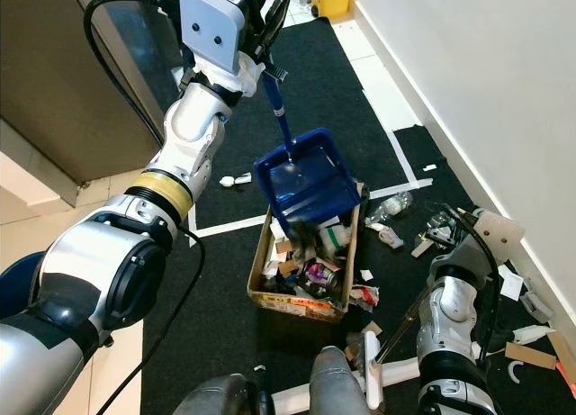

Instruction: Sweep floor

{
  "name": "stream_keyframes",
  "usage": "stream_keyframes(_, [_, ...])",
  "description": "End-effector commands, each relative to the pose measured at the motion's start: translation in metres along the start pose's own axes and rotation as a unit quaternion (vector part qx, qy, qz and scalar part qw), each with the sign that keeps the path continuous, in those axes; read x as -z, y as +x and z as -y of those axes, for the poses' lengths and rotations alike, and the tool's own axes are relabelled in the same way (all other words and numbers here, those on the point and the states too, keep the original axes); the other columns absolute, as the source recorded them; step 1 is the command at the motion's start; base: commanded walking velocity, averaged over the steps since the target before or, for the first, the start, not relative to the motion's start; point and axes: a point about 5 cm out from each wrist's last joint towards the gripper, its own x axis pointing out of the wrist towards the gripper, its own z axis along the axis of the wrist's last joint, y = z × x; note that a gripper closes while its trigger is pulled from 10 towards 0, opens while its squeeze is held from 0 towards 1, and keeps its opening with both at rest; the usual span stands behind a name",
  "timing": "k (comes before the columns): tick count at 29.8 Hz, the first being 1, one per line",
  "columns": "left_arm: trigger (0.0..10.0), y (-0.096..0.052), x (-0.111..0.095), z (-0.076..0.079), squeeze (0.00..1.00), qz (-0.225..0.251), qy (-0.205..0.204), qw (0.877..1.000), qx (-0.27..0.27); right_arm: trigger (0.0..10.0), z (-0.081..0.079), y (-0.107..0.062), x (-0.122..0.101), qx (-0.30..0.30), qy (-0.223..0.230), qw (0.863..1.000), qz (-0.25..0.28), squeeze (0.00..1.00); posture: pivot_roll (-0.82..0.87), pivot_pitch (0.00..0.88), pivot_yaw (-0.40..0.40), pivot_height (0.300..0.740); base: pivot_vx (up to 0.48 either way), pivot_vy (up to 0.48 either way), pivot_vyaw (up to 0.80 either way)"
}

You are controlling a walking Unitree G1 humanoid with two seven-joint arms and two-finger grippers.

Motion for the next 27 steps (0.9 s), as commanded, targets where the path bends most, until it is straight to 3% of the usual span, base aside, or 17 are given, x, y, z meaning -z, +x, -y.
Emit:
stream_keyframes(1, [10.0, 0.002, -0.009, 0.000, 0.00, 0.035, 0.019, 0.999, 0.006, 10.0, 0.004, -0.018, 0.030, 0.014, 0.008, 0.997, -0.074, 0.00, -0.05, 0.161, 0.164, 0.740, 0.000, 0.000, 0.00])
stream_keyframes(15, [10.0, 0.002, -0.016, 0.013, 0.00, 0.070, 0.074, 0.993, 0.060, 10.0, 0.003, -0.014, 0.027, 0.014, 0.012, 0.997, -0.071, 0.00, -0.04, 0.153, 0.155, 0.740, 0.000, 0.000, 0.00])
stream_keyframes(18, [10.0, 0.002, -0.016, 0.007, 0.00, 0.065, 0.050, 0.996, 0.035, 10.0, 0.002, -0.013, 0.027, 0.011, 0.011, 0.997, -0.072, 0.00, -0.05, 0.132, 0.153, 0.740, 0.000, 0.000, 0.00])
stream_keyframes(20, [10.0, 0.001, -0.012, -0.009, 0.00, 0.045, 0.019, 0.999, -0.013, 10.0, 0.000, -0.011, 0.026, 0.007, 0.010, 0.997, -0.074, 0.00, -0.05, 0.119, 0.150, 0.740, 0.000, 0.000, 0.00])
stream_keyframes(23, [10.0, -0.006, -0.010, -0.040, 0.00, 0.026, 0.015, 0.996, -0.078, 10.0, -0.001, -0.006, 0.024, 0.001, 0.008, 0.997, -0.074, 0.00, -0.05, 0.085, 0.141, 0.740, 0.000, 0.000, 0.00])
stream_keyframes(25, [10.0, -0.006, -0.010, -0.040, 0.00, 0.026, 0.015, 0.996, -0.078, 10.0, -0.001, -0.006, 0.024, 0.001, 0.008, 0.997, -0.074, 0.00, -0.05, 0.085, 0.141, 0.740, 0.000, 0.000, 0.00])
stream_keyframes(26, [10.0, -0.016, -0.008, -0.072, 0.00, 0.011, -0.010, 0.988, -0.151, 10.0, -0.002, -0.002, 0.020, -0.001, 0.007, 0.997, -0.072, 0.00, -0.04, 0.063, 0.129, 0.740, 0.000, 0.000, 0.00])
stream_keyframes(27, [10.0, -0.016, -0.008, -0.072, 0.00, 0.011, -0.010, 0.988, -0.151, 10.0, -0.002, -0.002, 0.020, -0.001, 0.007, 0.997, -0.072, 0.00, -0.04, 0.063, 0.129, 0.740, 0.000, 0.000, 0.00])
